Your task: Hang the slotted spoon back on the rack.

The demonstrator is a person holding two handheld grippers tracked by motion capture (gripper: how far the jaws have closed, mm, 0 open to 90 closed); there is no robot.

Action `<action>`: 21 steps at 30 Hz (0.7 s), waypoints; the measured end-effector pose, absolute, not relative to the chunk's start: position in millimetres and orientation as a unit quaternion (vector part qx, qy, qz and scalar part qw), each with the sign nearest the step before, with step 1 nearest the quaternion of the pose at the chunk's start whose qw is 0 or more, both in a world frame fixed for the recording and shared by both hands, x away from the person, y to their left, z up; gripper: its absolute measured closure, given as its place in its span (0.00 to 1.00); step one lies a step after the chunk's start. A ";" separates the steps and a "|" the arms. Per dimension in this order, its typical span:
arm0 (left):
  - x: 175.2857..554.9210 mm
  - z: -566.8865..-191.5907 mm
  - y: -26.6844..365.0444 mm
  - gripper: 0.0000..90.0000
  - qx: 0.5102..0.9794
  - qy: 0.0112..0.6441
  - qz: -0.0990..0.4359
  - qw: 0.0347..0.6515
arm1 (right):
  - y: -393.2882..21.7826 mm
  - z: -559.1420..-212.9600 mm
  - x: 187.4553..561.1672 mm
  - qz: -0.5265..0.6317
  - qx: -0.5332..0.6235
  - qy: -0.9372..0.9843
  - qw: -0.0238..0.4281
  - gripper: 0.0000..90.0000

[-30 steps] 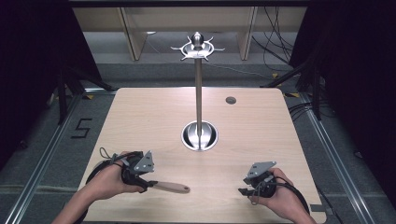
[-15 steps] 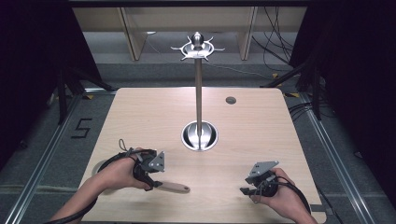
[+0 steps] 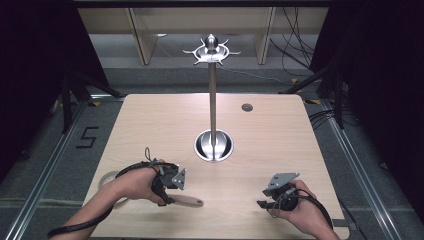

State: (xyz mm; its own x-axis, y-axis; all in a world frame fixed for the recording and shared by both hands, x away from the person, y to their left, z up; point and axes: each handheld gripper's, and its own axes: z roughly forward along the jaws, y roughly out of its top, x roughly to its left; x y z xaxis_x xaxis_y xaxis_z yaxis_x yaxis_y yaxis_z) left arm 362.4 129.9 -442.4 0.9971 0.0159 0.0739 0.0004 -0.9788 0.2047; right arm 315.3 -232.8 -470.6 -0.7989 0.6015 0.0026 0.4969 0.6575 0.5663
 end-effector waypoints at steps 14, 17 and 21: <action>366.3 -455.8 136.6 0.55 0.999 -0.022 0.026 0.042 | -236.2 -468.4 314.3 0.279 0.303 0.907 0.086 0.62; 366.9 -459.7 137.1 0.57 0.999 -0.028 0.020 0.040 | -234.8 -468.1 313.6 0.280 0.307 0.906 0.085 0.61; 367.8 -461.9 138.0 0.62 0.999 -0.029 0.019 0.039 | -233.9 -469.5 314.5 0.285 0.299 0.906 0.095 0.61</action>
